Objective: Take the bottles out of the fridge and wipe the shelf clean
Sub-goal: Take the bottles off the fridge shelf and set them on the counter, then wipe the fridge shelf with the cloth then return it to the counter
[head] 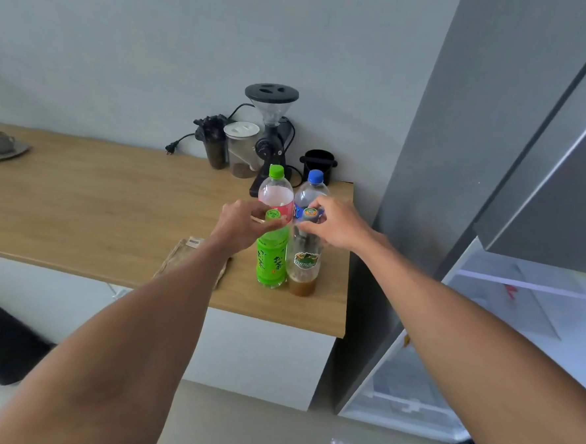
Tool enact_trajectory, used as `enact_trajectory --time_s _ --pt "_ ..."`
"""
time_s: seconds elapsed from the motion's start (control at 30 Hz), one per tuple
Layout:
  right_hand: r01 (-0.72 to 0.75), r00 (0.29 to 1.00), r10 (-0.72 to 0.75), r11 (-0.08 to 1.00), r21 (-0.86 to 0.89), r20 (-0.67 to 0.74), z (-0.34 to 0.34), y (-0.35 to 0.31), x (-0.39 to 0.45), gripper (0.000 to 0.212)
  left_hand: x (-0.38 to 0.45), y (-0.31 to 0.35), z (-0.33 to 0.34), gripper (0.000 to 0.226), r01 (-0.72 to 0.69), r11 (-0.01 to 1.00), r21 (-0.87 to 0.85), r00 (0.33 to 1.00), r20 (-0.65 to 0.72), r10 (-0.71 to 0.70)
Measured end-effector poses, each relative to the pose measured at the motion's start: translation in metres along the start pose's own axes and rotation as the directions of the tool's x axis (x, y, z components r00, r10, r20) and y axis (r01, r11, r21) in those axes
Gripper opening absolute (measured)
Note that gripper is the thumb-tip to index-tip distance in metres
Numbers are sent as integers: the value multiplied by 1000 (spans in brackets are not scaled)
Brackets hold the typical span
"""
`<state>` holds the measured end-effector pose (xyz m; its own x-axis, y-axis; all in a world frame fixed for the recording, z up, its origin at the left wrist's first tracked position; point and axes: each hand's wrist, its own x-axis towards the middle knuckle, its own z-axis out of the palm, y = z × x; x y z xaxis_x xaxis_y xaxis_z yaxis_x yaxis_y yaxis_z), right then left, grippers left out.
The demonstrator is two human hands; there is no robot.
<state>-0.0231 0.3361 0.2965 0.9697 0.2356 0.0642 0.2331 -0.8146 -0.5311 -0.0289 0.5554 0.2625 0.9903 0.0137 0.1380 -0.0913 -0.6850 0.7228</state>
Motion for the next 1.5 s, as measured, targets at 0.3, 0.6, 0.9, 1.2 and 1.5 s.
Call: enact_trajectory --time_s 0.3,0.6,0.9,1.2,1.5 --pt "-92 946 19 973 -213 -324 17 -42 -41 27 -43 -29 -54 50 37 999 17 999 -9 -37" --pt "56 998 -54 983 177 -19 94 -105 -52 23 -82 -119 -112 50 218 975 32 972 77 -220" --pt "-105 977 64 975 194 204 211 -92 9 42 -52 -212 -101 58 346 931 116 918 164 -361" --pt "-153 986 125 940 304 112 276 -60 60 43 5 -256 -68 49 382 912 149 872 270 -409" --pt "-153 988 147 897 415 46 284 -68 69 27 8 -256 -58 26 417 904 96 872 239 -427"
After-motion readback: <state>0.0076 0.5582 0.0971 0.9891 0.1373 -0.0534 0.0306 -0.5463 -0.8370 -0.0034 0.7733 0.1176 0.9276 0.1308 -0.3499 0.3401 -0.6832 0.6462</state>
